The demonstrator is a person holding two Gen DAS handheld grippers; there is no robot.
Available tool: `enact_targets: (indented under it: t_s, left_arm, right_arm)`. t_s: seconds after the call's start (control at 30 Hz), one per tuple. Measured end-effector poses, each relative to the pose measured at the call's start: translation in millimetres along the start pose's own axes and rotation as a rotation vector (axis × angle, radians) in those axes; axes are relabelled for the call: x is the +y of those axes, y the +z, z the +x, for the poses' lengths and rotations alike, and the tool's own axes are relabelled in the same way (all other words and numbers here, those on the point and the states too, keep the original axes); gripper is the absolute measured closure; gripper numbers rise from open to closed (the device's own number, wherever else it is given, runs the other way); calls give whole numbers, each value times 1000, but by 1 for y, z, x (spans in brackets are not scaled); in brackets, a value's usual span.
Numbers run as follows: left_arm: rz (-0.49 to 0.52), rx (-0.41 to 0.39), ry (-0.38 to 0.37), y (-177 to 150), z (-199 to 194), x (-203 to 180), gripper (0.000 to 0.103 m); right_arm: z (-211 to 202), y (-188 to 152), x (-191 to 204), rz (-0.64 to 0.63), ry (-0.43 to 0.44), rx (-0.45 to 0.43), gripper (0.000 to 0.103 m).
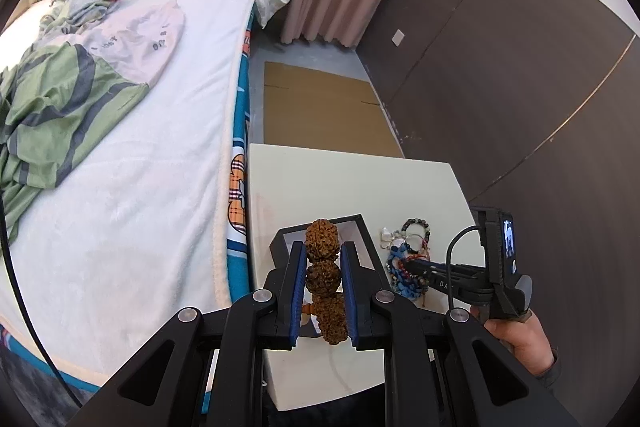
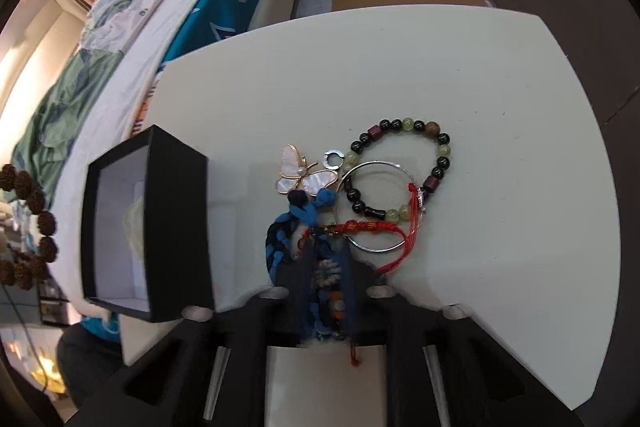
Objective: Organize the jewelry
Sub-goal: 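Lower the blue tassel pendant into the black box and open the right tool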
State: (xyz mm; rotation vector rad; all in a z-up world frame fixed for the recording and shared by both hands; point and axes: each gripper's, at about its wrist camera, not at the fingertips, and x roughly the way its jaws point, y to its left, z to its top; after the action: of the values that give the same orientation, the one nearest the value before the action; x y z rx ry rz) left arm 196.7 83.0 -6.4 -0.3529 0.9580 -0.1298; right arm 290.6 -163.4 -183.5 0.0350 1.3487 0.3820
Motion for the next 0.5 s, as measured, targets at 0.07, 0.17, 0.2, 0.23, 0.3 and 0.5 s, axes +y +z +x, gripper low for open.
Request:
enact_targets:
  t_s: [0.07, 0.17, 0.2, 0.23, 0.3, 0.5]
  left_arm:
    - [2, -1, -5, 0, 0, -1, 85]
    - [8, -2, -8, -1, -1, -1, 85]
    - [10, -3, -10, -1, -2, -1, 85]
    - [11, -3, -11, -1, -2, 0, 85]
    - [9, -6, -9, -2, -4, 2, 85]
    - [-4, -17, 2, -2, -10, 8, 85]
  right_arm:
    - [-7, 0, 1, -6, -2, -25, 94]
    - [-25, 1, 10, -17, 37, -72, 95]
    - [-33, 0, 13, -23, 50, -92, 95]
    - [-40, 0, 16, -28, 69, -109, 95]
    - [-52, 0, 22, -38, 102, -137, 95]
    - [-89, 1, 44, -65, 201, -233, 95]
